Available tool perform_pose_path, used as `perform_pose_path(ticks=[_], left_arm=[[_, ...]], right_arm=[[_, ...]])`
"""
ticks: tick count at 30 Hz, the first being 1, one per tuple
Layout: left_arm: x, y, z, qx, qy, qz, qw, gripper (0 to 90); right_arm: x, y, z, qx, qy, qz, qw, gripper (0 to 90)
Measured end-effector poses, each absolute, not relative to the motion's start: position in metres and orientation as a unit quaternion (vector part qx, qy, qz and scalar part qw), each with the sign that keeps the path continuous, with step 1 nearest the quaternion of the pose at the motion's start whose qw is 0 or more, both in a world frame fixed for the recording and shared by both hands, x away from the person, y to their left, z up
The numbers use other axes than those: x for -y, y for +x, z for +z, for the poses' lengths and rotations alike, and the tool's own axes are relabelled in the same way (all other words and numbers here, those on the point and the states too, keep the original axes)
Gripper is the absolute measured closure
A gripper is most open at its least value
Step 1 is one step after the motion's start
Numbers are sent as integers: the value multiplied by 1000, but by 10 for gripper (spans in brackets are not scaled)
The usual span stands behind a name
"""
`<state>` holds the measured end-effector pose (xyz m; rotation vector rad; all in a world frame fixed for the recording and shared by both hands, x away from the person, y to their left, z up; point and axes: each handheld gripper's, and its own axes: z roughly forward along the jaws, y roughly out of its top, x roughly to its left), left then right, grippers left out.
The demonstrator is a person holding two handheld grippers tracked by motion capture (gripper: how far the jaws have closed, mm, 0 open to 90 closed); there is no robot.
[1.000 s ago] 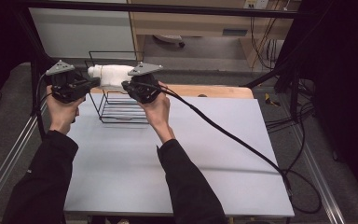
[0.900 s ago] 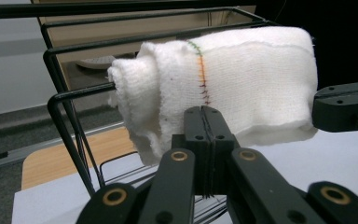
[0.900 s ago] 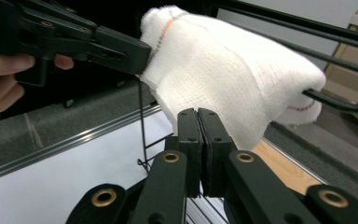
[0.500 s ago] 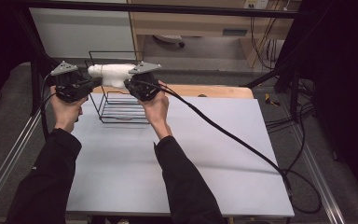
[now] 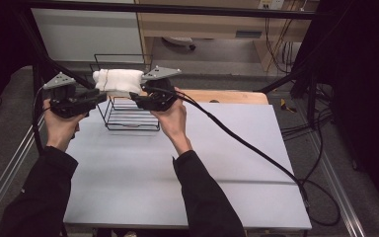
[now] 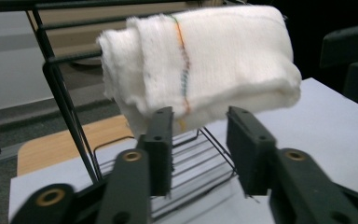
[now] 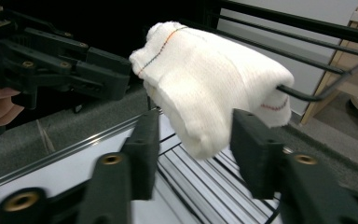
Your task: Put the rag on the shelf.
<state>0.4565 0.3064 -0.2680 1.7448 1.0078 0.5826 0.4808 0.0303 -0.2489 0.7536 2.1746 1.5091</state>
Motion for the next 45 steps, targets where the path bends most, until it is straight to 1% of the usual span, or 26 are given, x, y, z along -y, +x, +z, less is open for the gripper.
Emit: perform_pose_path(ticks=[2, 5, 7, 9, 12, 19, 22, 26, 36, 45], left_arm=[[-306, 452, -273, -414, 727, 236, 494, 474], [-303, 444, -287, -408, 738, 229, 486, 374], [-301, 441, -294, -412, 742, 222, 479, 326], [-299, 438, -302, -415, 748, 211, 473, 293], [-296, 435, -311, -416, 752, 204, 470, 252], [-288, 424, -327, -400, 764, 205, 463, 149], [-285, 419, -334, -396, 768, 205, 459, 103], [-282, 414, -345, -390, 775, 200, 455, 73], [-279, 400, -378, -390, 784, 183, 447, 67], [-283, 388, -404, -393, 785, 165, 450, 71]], right_arm=[[-23, 475, -249, -778, 270, 535, 190, 429], [-10, 469, -251, -778, 276, 535, 182, 327], [-1, 466, -254, -779, 281, 532, 175, 261], [10, 463, -257, -780, 288, 530, 170, 204], [26, 460, -264, -781, 297, 525, 162, 142], [68, 453, -283, -777, 313, 524, 155, 57], [86, 450, -294, -776, 321, 522, 146, 36], [109, 447, -308, -772, 334, 523, 137, 19], [156, 430, -345, -771, 346, 518, 130, 5], [187, 415, -379, -777, 359, 503, 121, 4]])
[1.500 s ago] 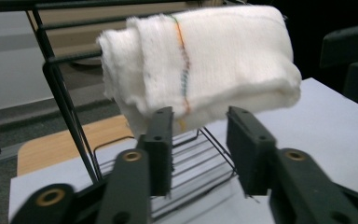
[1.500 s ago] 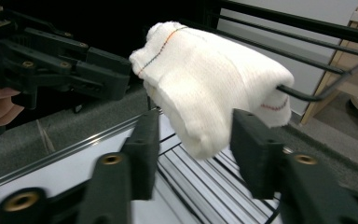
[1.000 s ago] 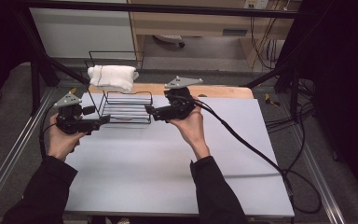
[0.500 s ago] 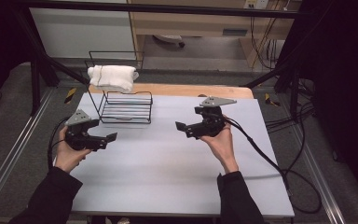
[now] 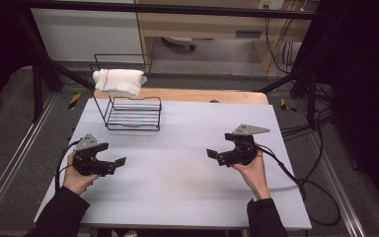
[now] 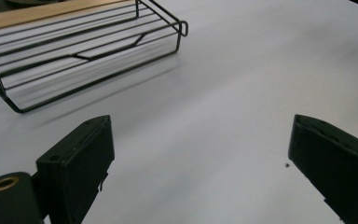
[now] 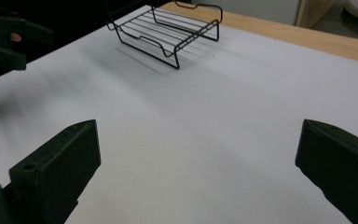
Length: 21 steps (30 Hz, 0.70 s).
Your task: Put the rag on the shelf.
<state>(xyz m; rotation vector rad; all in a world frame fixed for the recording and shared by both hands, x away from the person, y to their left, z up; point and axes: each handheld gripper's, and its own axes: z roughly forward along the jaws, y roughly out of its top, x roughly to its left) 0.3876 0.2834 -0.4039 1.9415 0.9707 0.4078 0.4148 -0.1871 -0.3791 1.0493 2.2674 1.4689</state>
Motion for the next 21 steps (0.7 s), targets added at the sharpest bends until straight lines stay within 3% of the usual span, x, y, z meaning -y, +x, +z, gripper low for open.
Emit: perform_pose_path(ticks=[21], left_arm=[[-288, 374, -429, -380, 797, 158, 441, 81]], right_arm=[[251, 379, -435, -776, 385, 488, 111, 4]])
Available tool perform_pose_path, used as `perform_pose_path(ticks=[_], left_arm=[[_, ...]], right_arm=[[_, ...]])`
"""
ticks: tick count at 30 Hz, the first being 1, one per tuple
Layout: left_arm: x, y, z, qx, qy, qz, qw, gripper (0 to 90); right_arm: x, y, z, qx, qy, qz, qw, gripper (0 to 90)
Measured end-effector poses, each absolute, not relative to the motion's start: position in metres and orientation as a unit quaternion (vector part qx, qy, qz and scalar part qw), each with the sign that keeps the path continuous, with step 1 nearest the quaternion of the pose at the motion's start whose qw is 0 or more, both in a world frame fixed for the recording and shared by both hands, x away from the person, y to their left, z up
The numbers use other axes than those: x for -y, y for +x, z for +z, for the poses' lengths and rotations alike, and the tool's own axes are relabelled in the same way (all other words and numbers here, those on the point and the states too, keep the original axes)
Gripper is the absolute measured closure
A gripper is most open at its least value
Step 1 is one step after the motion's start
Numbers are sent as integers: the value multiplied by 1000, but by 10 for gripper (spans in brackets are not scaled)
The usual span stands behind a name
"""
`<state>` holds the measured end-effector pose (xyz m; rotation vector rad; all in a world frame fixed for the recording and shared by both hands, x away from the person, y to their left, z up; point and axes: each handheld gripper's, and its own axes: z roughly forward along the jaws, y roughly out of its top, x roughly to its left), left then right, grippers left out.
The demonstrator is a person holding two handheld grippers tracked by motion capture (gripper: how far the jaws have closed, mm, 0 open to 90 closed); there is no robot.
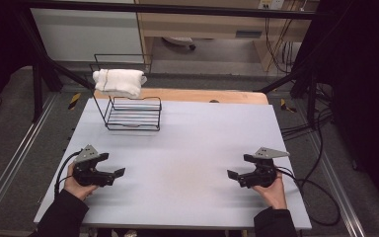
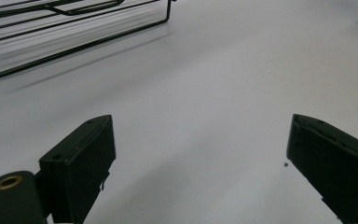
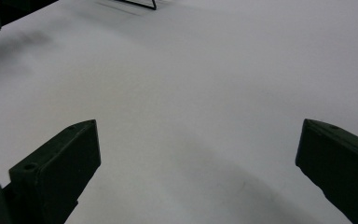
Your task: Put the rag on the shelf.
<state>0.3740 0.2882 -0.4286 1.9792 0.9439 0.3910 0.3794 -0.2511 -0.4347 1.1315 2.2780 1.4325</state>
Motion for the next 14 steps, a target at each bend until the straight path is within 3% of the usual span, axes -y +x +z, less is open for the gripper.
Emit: perform_pose_path(ticks=[14], left_arm=[[-290, 372, -434, -379, 801, 153, 437, 82]], right_arm=[[262, 369, -444, -773, 398, 483, 105, 4]])
